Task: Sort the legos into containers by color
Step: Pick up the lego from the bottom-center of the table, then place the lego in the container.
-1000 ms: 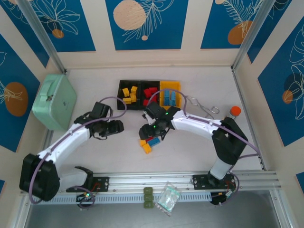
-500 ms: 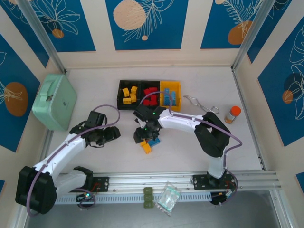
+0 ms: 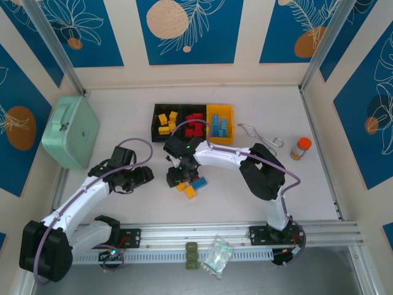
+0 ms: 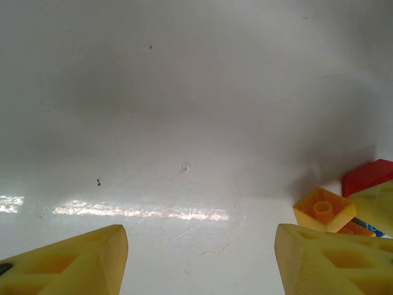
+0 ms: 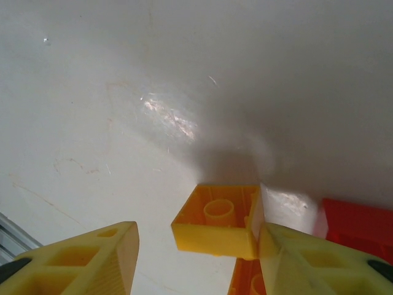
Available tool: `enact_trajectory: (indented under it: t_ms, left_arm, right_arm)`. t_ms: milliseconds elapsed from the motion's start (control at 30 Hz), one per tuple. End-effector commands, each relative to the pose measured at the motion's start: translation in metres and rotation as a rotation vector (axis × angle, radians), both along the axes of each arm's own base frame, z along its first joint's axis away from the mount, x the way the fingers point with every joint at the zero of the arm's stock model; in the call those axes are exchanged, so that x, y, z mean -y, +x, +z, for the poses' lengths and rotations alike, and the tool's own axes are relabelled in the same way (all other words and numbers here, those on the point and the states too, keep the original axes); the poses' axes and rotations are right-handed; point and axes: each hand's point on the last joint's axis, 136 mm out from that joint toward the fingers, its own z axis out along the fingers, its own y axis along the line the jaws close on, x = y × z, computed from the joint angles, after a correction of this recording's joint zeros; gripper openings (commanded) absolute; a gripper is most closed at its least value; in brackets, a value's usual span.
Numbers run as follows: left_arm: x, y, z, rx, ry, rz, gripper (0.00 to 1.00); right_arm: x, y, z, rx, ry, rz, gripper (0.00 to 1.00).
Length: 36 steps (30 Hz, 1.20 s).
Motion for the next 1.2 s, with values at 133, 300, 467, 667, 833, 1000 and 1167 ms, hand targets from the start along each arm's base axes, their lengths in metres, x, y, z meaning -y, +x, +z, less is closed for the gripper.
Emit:
enact_trajectory:
  t_ms: [133,300,467,667,833,1000,1167]
  left_arm:
    - [-0.005,-0.008,-0.006,-0.034,-0.001,0.019,0.64]
    - [-0.001,-0.007,-0.005,-0.03,-0.029,0.014,0.64]
    - [0.005,-0.003,-0.001,-0.018,-0.055,0.0,0.64]
    - [0.019,0.01,0.016,0.046,-0.131,-0.029,0.64]
    - [0.03,0.021,0.029,0.089,-0.192,-0.041,0.64]
    - [0.032,0.031,0.041,0.124,-0.198,-0.031,0.65]
    - [0.035,0.038,0.044,0.122,-0.207,-0.034,0.65]
  right_arm:
    - [-0.003,-0.003,-0.012,-0.002,-0.057,0.044,0.42]
    - [-0.007,0.004,-0.004,0.021,-0.03,0.044,0.3]
    - [-0.013,0.016,0.025,0.055,0.052,0.037,0.28]
    - [-0.014,0.055,0.071,0.121,0.161,-0.014,0.28]
    - [-0.013,0.106,0.097,0.168,0.231,-0.088,0.28]
    - [-0.015,0.157,0.112,0.195,0.272,-0.16,0.28]
    - [-0.025,0.196,0.11,0.211,0.265,-0.187,0.28]
